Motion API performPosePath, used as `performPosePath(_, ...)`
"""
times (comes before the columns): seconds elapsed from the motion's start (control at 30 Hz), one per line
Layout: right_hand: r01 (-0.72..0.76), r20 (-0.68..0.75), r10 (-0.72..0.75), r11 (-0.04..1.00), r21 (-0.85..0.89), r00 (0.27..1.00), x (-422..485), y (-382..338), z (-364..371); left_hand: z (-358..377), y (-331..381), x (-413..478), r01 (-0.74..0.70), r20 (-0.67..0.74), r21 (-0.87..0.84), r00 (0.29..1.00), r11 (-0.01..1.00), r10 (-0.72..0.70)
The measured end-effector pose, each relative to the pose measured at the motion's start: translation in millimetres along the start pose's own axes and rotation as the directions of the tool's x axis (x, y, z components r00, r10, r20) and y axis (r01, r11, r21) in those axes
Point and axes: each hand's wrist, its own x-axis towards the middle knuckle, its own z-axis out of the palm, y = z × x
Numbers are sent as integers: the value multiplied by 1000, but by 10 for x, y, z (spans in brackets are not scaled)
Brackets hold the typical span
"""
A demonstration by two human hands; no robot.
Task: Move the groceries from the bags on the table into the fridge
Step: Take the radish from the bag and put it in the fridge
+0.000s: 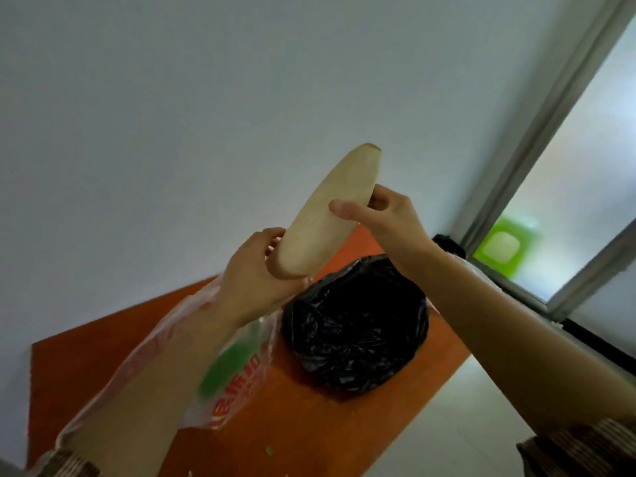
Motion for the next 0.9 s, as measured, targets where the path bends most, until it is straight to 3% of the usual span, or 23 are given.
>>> performPosePath(0.2,-11,-105,14,999,32,994,-689,36,-1343,891,948,-147,-176,118,-7,977,984,176)
performPosePath(0.5,-96,-320,112,993,66,941,-2364,457,-3843,3356,2555,-1195,-263,300,-181,903,948,308)
performPosePath(0.67,-185,-464,181,982,38,867,-3256,552,-5135,4500,3494,-1667,-284,418,-284,823,916,385)
performPosePath(0.9,-225,-673,131,973,-53,728,-4117,619,-6646,5916,4778,-1998,-295,543,-410,681,863,491)
